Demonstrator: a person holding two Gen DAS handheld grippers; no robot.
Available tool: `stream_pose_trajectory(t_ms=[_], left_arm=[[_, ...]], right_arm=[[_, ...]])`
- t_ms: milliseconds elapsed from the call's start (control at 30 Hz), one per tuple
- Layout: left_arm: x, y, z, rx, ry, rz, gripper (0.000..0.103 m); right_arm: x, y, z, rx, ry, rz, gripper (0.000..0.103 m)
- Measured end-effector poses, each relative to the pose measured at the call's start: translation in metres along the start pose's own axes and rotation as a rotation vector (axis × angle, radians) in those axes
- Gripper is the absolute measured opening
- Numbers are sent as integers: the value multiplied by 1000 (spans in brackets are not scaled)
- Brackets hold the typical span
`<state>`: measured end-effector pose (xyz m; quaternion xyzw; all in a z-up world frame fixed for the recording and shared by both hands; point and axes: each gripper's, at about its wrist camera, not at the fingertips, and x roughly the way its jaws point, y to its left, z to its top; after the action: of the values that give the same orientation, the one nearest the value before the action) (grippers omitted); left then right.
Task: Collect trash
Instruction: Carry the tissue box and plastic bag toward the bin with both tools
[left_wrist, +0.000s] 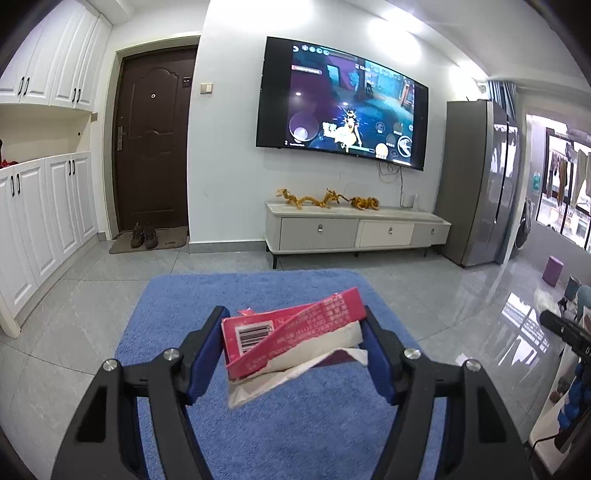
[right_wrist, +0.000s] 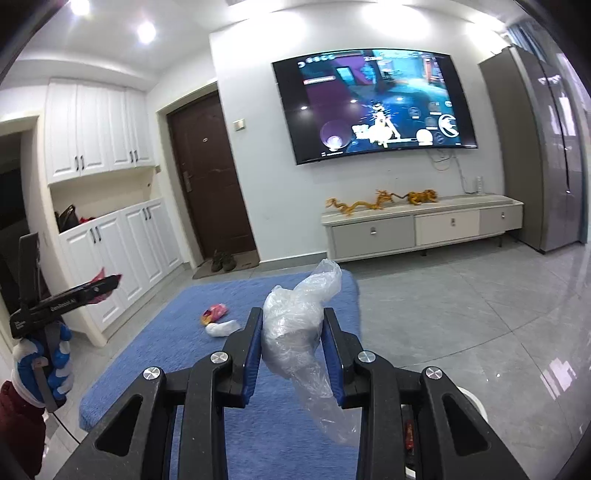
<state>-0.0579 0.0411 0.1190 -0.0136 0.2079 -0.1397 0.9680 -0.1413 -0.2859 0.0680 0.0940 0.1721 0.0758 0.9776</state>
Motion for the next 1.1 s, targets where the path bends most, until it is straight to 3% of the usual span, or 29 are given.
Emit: stream_pose_trajectory(t_ms=[433,1100], left_arm=[[21,-34,-1,19,36,-14,67],[63,-79,-30,96,88,-6,67]], right_arm=[[-2,-45,-16,93,11,-29,29],[43,-51,-25,121,117,-84,29]])
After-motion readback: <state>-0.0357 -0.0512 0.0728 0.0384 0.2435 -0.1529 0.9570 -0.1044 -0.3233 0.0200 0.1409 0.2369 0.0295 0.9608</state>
